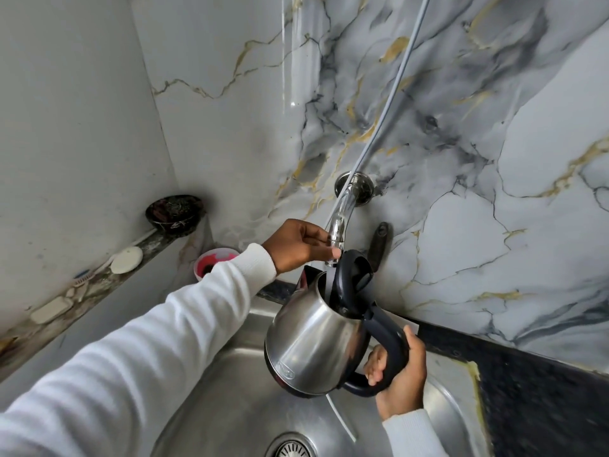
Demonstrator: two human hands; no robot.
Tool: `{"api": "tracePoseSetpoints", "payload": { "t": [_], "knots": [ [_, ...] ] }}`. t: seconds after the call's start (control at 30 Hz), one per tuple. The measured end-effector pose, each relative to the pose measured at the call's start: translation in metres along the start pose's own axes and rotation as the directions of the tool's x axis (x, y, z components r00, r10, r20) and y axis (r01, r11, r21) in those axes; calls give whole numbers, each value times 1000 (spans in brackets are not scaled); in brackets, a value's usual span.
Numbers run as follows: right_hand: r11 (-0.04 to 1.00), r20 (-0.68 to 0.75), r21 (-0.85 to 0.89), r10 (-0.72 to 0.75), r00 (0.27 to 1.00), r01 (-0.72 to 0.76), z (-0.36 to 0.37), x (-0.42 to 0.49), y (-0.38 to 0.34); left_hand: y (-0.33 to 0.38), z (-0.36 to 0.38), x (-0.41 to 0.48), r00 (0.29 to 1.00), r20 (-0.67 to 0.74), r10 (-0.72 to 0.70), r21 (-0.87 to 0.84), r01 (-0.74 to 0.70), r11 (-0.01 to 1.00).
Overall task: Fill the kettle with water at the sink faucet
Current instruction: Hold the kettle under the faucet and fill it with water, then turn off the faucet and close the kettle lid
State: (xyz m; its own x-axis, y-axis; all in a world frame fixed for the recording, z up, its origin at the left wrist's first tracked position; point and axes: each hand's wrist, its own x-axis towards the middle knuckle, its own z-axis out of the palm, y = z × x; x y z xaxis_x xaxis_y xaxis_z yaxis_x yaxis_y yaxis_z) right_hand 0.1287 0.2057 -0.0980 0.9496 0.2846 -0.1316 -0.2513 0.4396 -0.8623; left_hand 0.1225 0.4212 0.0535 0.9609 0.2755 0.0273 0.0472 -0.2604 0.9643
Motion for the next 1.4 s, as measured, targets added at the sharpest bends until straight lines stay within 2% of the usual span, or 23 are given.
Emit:
{"api": "tracePoseSetpoints", "payload": {
  "t": [0.1, 0.23, 0.37, 0.43, 0.5, 0.57, 0.6, 0.77, 0.87, 0.93, 1.0, 1.03, 1.1, 1.13, 1.3, 1.4],
  "knots": [
    [1000, -14, -7, -2, 1000, 2, -3, -4, -4, -1, 11, -3, 990, -130, 49, 155, -29, 988],
    [997, -58, -73, -16, 998, 11, -13, -15, -13, 0, 30, -13, 910, -387, 150, 345, -8, 938],
    [992, -95, -127, -21, 995, 9, -29, -36, -31, 7, 44, -44, 888, -400, 226, 410, -47, 911],
    [988, -112, -150, -42, 993, 25, -37, -50, -42, 6, 55, -75, 880, -338, 334, 444, -164, 881],
    [982, -125, -175, -90, 988, 68, -46, -67, -55, 2, 72, -112, 892, -134, 433, 510, -312, 802],
    [974, -128, -201, -128, 983, 100, -53, -82, -67, -5, 84, -141, 883, 79, 462, 587, -416, 695],
    [972, -135, -205, -146, 980, 116, -56, -93, -75, -5, 88, -153, 872, 131, 471, 613, -445, 653],
    [965, -163, -207, -199, 966, 164, -72, -134, -98, 11, 108, -187, 834, 160, 528, 621, -501, 603],
    [960, -179, -224, -211, 961, 170, -82, -153, -107, 11, 119, -200, 835, 161, 527, 535, -522, 664],
    [961, -190, -217, -216, 958, 173, -91, -166, -116, 9, 126, -206, 859, 67, 508, 424, -485, 765],
    [966, -206, -187, -216, 954, 178, -102, -176, -128, 9, 139, -211, 928, -62, 369, 216, -348, 912],
    [967, -214, -175, -219, 952, 183, -107, -181, -135, 9, 147, -213, 964, -66, 257, 54, -254, 966],
    [968, -229, -161, -228, 947, 194, -120, -191, -149, 9, 169, -216, 994, 0, 108, -254, -104, 962],
    [966, -225, -160, -235, 946, 201, -124, -193, -156, 10, 178, -215, 996, 20, 87, -353, -75, 933],
    [952, -261, -170, -292, 920, 254, -183, -215, -193, 33, 241, -224, 991, 109, 75, -475, -15, 880],
    [944, -309, -183, -319, 896, 273, -225, -228, -212, 43, 279, -237, 979, 184, 84, -441, 6, 898]
  ]
}}
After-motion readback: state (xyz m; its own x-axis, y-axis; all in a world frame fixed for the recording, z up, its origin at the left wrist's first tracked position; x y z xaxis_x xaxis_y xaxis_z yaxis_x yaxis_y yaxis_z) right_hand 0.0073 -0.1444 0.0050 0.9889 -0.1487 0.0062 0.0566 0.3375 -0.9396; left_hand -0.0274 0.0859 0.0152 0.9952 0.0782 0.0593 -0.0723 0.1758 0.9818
